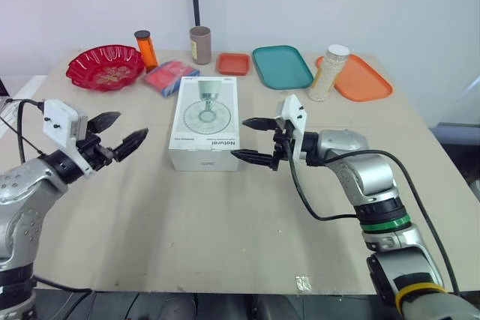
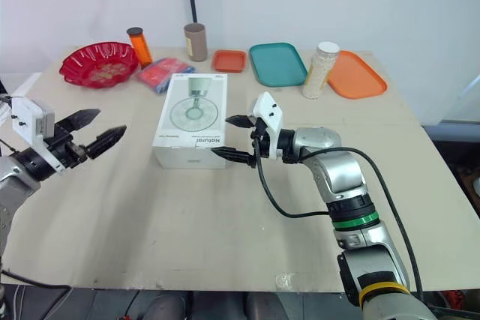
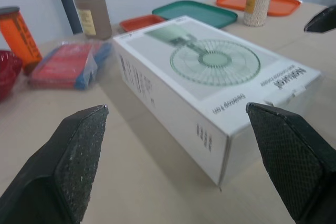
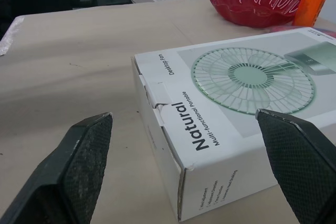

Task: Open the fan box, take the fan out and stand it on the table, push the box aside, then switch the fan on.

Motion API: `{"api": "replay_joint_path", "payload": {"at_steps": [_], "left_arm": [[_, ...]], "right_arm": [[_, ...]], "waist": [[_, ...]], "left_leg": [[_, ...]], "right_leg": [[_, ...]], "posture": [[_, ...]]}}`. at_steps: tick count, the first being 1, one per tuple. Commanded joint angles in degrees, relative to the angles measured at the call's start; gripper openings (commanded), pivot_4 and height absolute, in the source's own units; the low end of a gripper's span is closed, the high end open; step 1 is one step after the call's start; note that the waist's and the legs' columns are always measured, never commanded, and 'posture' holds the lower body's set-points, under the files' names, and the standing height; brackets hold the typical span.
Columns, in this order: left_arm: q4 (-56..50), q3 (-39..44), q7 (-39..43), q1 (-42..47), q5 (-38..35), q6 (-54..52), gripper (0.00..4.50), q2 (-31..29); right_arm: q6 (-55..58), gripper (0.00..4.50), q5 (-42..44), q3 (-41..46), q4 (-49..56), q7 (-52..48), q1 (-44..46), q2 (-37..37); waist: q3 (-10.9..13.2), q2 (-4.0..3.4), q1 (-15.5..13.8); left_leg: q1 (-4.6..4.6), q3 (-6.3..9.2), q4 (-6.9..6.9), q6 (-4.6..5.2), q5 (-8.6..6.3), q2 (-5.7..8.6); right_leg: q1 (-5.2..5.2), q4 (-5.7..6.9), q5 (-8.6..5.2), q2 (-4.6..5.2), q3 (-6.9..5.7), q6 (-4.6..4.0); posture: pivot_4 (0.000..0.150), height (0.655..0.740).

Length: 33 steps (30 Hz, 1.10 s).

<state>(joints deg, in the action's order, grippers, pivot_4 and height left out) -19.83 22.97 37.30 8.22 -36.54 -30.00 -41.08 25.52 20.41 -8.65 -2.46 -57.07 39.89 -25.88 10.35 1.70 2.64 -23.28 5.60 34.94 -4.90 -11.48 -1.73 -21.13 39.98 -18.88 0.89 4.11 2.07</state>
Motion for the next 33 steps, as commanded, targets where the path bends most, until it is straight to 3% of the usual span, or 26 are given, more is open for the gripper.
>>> {"api": "replay_joint_path", "payload": {"at_steps": [1,3,5,10,18,33], "left_arm": [[14.9,-9.0,-1.7,18.4,7.1,6.3,3.19,4.9],[20.1,-12.1,0.6,24.4,7.8,6.1,2.84,6.5],[24.5,-15.3,3.3,27.9,9.4,6.4,2.2,7.5],[32.9,-20.0,4.7,31.2,14.1,7.4,0.8,7.7],[38.4,-22.2,7.5,31.6,17.4,8.9,0.8,8.7],[37.1,-22.6,7.7,30.8,19.4,9.0,0.8,10.6]], "right_arm": [[-1.2,4.5,-0.8,0.4,1.5,1.8,1.6,1.2],[-1.3,4.5,-1.7,-0.1,2.3,3.1,1.6,1.7],[-1.0,4.5,-2.5,-0.9,3.5,4.4,1.4,2.3],[0.4,4.5,-6.5,-4.5,7.7,7.8,2.0,3.4],[3.2,4.5,-7.3,-7.0,10.8,9.1,5.3,5.9],[-4.0,4.5,-19.4,-16.0,-0.8,9.1,10.4,7.2]], "waist": [[0.0,-0.02,0.0],[0.0,-0.01,-0.1],[0.0,0.0,0.0],[0.0,-0.01,0.2],[0.0,0.0,0.4],[0.0,-0.01,0.1]], "left_leg": [[-0.01,0.0,0.0,0.0,0.0,0.0],[-0.01,0.0,0.01,0.01,-0.01,0.03],[-0.06,0.11,0.03,-0.04,0.03,0.0],[-0.08,0.05,0.03,-0.04,0.03,-0.01],[-0.11,0.11,0.03,-0.1,0.09,0.01],[-0.1,0.21,0.08,-0.12,0.1,0.06]], "right_leg": [[-0.02,0.0,0.0,0.0,-0.01,0.01],[-0.01,0.02,-0.01,0.01,-0.02,0.01],[-0.04,0.02,0.01,-0.04,-0.12,-0.03],[-0.12,0.05,0.02,-0.03,-0.06,-0.03],[-0.15,0.08,0.02,-0.02,-0.09,-0.03],[-0.08,0.08,0.02,0.02,-0.19,-0.03]], "posture": [[0.15,0.74],[0.15,0.74],[0.15,0.74],[0.15,0.74],[0.15,0.74],[0.15,0.74]]}}
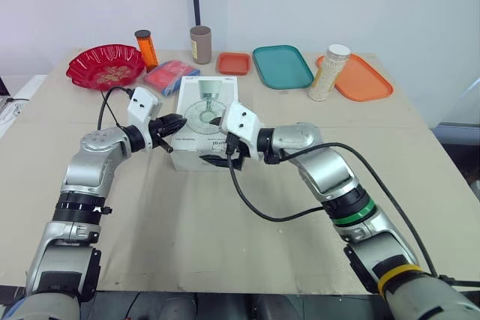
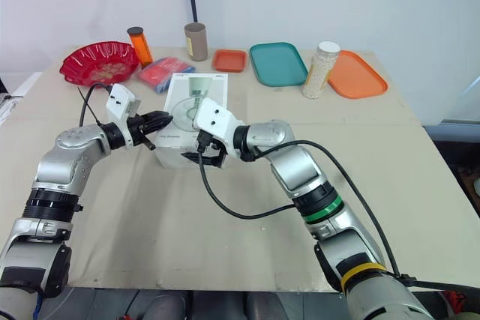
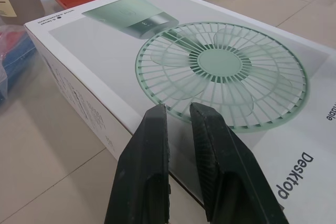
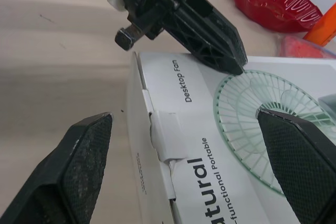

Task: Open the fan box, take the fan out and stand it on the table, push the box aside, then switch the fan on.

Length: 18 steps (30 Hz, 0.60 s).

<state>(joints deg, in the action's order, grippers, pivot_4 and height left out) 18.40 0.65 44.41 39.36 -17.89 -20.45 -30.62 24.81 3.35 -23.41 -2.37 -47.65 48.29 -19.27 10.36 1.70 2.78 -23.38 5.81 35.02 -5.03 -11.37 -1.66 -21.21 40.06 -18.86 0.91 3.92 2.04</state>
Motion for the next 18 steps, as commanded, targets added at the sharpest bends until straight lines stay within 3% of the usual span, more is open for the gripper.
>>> {"api": "replay_joint_path", "payload": {"at_steps": [1,18], "left_arm": [[-1.3,-0.4,0.6,-0.6,0.9,-0.5,0.8,0.2],[-5.5,-2.0,1.1,-2.8,1.9,-1.1,0.8,1.4]], "right_arm": [[-3.1,4.5,-2.5,-1.0,-1.6,0.1,2.3,1.1],[-5.6,4.5,-4.2,1.6,-9.0,0.1,5.4,2.2]], "waist": [[0.0,0.0,0.0],[0.0,0.0,0.0]], "left_leg": [[0.0,0.0,0.0,0.0,0.0,0.0],[0.0,0.02,0.0,-0.02,0.01,0.0]], "right_leg": [[0.0,0.0,0.0,0.0,0.0,0.0],[0.0,0.01,0.0,0.01,-0.02,0.0]], "posture": [[0.15,0.74],[0.15,0.74]]}}
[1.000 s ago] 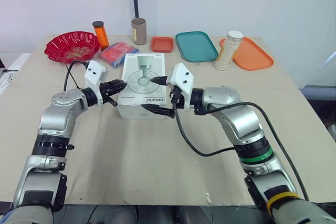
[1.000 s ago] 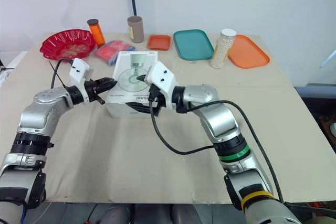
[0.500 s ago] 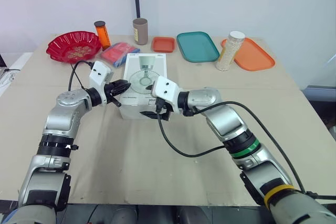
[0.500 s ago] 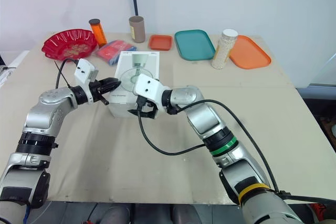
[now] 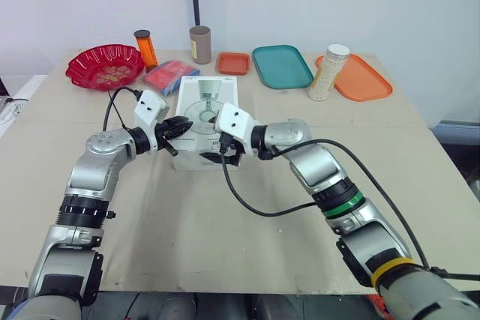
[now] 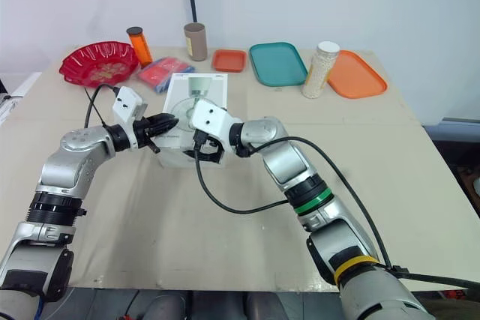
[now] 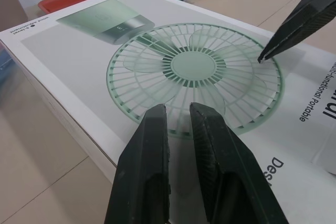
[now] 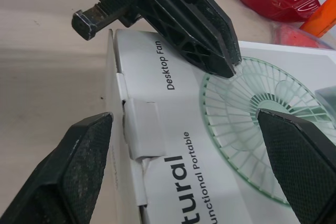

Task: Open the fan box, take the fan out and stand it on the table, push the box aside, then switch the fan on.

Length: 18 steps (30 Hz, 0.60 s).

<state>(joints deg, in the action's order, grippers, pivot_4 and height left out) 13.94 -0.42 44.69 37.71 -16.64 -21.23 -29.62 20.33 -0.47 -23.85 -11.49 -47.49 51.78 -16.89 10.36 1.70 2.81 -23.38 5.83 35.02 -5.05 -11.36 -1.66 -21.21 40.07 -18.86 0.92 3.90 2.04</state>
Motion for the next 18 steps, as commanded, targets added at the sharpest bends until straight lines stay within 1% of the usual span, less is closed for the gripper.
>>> {"api": "replay_joint_path", "payload": {"at_steps": [1,6,18], "left_arm": [[-1.0,-1.0,0.9,-1.3,0.7,-0.3,0.8,0.4],[-0.9,-2.3,0.6,-2.1,3.0,-1.0,0.8,-0.2],[-0.6,-3.2,1.6,-1.9,3.7,-2.0,0.8,0.2]], "right_arm": [[-1.1,4.5,-0.4,2.2,-0.2,0.0,2.1,-0.2],[-0.9,4.5,-0.9,3.0,-2.3,0.9,3.2,-0.2],[0.5,4.5,0.1,4.3,-2.1,0.4,4.0,-0.6]], "waist": [[0.0,0.0,0.0],[0.0,-0.01,0.0],[0.0,-0.02,0.0]], "left_leg": [[0.0,0.0,0.0,0.0,0.0,0.0],[0.01,0.0,0.0,0.0,0.0,0.0],[0.03,0.01,0.01,0.0,0.0,0.0]], "right_leg": [[0.0,0.0,0.0,0.0,0.0,0.0],[0.01,0.01,0.0,0.0,-0.01,0.0],[0.04,0.03,0.0,0.0,-0.01,0.0]], "posture": [[0.15,0.74],[0.15,0.74],[0.15,0.74]]}}
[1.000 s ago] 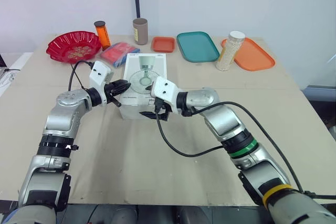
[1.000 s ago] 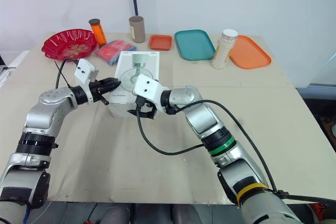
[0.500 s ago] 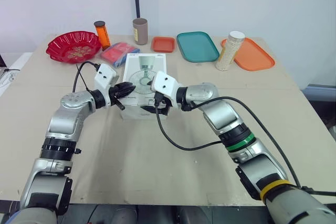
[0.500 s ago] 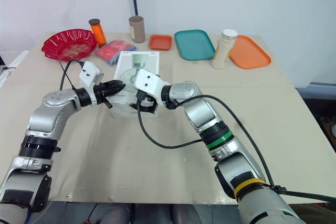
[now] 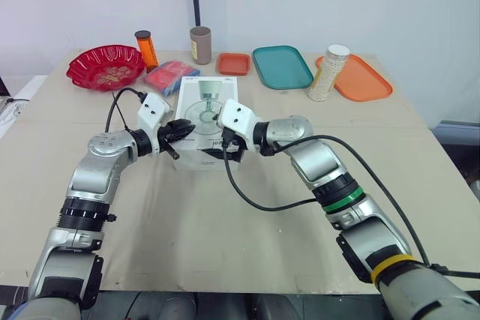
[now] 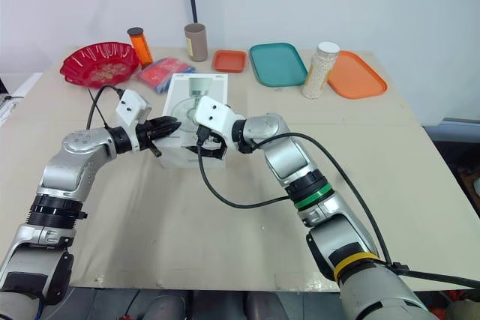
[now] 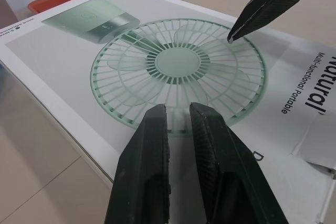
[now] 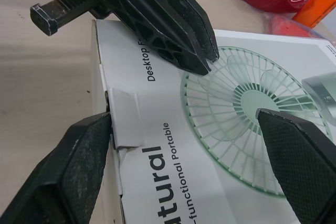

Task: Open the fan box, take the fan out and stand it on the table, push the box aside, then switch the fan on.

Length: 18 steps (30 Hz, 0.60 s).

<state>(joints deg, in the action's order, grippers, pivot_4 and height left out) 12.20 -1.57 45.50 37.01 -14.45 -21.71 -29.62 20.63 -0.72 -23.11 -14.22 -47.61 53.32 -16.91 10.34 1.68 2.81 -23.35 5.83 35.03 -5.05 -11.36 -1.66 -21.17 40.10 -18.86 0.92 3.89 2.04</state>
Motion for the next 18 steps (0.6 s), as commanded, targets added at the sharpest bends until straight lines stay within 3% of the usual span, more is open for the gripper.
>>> {"api": "replay_joint_path", "payload": {"at_steps": [1,18], "left_arm": [[1.2,-2.2,0.9,-1.3,1.6,-1.3,0.8,0.2],[0.8,-3.2,1.3,-2.7,3.3,0.4,0.8,0.3]], "right_arm": [[0.5,4.5,0.5,3.8,0.7,0.5,2.5,-0.6],[5.6,4.5,4.4,8.9,-3.4,3.0,5.4,1.3]], "waist": [[0.0,0.0,0.0],[0.0,-0.07,0.0]], "left_leg": [[0.0,0.0,0.0,0.0,0.0,0.0],[0.02,0.02,0.04,0.02,0.0,0.0]], "right_leg": [[0.0,0.0,0.0,0.0,0.0,0.0],[0.05,0.02,0.0,0.0,-0.01,-0.01]], "posture": [[0.15,0.74],[0.15,0.74]]}}
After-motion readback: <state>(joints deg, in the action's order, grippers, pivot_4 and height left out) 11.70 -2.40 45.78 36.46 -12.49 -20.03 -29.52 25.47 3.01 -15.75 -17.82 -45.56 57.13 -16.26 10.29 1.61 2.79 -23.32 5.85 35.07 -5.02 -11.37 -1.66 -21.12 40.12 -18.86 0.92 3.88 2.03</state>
